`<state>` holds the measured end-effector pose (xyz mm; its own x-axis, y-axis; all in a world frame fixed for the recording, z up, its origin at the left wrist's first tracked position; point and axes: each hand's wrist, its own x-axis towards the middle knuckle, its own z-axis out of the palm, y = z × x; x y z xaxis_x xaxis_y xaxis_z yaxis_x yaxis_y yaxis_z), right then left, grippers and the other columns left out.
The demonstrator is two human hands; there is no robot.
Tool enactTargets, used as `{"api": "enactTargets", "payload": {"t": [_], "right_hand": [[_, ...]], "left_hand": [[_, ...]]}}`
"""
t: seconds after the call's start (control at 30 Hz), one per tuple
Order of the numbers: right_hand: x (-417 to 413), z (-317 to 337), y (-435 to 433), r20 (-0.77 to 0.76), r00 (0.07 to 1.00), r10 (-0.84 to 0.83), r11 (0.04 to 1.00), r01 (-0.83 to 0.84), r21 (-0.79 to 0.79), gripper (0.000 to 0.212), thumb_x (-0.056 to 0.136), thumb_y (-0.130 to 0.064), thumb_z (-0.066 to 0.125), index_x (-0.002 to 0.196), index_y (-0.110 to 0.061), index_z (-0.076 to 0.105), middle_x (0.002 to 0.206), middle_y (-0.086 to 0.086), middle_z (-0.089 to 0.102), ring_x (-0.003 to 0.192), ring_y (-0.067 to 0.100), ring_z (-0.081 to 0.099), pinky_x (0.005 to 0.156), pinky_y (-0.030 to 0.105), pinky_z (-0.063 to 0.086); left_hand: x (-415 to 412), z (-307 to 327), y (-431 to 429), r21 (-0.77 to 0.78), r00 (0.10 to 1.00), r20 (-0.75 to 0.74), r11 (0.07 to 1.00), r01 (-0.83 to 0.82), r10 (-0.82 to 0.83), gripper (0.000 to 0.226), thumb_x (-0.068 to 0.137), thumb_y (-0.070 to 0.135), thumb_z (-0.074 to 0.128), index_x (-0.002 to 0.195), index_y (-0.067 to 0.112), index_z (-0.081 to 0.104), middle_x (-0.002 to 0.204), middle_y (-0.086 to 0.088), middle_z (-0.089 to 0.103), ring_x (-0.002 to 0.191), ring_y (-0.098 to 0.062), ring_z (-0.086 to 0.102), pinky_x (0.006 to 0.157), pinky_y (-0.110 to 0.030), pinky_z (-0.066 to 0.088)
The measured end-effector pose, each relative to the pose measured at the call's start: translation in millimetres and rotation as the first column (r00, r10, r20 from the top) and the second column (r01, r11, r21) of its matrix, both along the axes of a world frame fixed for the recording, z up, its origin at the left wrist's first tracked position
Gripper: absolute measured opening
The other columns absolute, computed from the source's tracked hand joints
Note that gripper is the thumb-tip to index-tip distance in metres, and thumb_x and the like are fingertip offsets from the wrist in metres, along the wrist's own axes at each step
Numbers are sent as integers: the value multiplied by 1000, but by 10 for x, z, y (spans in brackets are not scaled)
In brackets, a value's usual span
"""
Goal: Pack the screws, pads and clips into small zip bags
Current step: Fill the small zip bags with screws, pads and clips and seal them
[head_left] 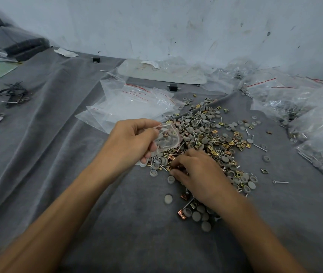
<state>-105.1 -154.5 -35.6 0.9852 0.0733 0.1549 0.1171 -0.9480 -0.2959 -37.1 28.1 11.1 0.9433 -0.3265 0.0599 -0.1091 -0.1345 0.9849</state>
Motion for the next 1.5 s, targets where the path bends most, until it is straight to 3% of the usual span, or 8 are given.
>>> {"api": "enactTargets", "payload": {"t": [0.17,0.37,0.5,0.63,0.8,1.1,1.33,1.5], "right_hand": [[-38,60,-3,-86,996,13,997,-6,77,16,98,-36,62,112,-29,65,109,-9,53,108,14,51,91,31,45],[-67,95,-29,-108,993,43,989,-28,143,10,97,-29,65,106,-28,61,96,-17,48,94,6,48,78,24,37],[-63,124,-80,-16,1000,-19,969,23,246,7,96,-27,67,100,-29,62,93,-17,54,84,1,54,74,19,42],[-87,229,-255,117,982,-151,850,69,523,6,96,-28,66,95,-31,61,84,-11,63,78,2,59,66,18,50],[-93,272,-182,150,985,-86,635,-62,770,2,98,-19,65,97,-20,64,81,-12,65,74,4,60,67,17,50],[-126,217,-57,229,971,-63,723,-114,682,10,101,-20,61,101,-30,62,84,-10,70,76,10,67,68,30,56],[-122,195,-49,295,949,-110,776,-103,622,13,96,-26,70,107,-32,67,89,-18,75,80,-2,70,65,6,47],[-113,198,-108,355,915,-190,796,-68,602,8,96,-24,68,97,-32,64,84,-14,72,76,6,68,62,19,52]], "left_hand": [[-11,1,-5,7,1000,-1,1000,3,-3,23,98,5,56,114,13,70,54,-1,61,44,-11,50,41,-21,44],[-25,2,-17,5,1000,-1,1000,13,-13,21,98,5,56,109,16,71,53,0,60,44,-10,50,40,-21,44],[-40,-9,-19,23,999,16,999,40,-40,21,99,6,56,106,19,71,54,0,61,45,-9,51,41,-21,44],[-59,-75,-37,98,994,87,993,63,-71,20,98,10,58,104,24,71,56,-1,65,47,-10,53,45,-24,46],[-93,-146,-90,239,970,191,966,100,-148,20,90,31,58,104,30,72,59,3,69,49,-8,59,55,-29,49],[-66,-174,-81,244,970,197,965,96,-146,22,89,34,57,104,32,72,59,5,69,49,-8,61,57,-31,51],[-78,-145,-67,230,970,186,967,114,-159,16,95,29,59,101,36,72,61,1,69,51,-14,61,56,-41,55],[-47,-147,-52,178,978,170,980,92,-123,16,96,24,59,99,34,71,60,0,69,49,-9,59,50,-28,49]]}}
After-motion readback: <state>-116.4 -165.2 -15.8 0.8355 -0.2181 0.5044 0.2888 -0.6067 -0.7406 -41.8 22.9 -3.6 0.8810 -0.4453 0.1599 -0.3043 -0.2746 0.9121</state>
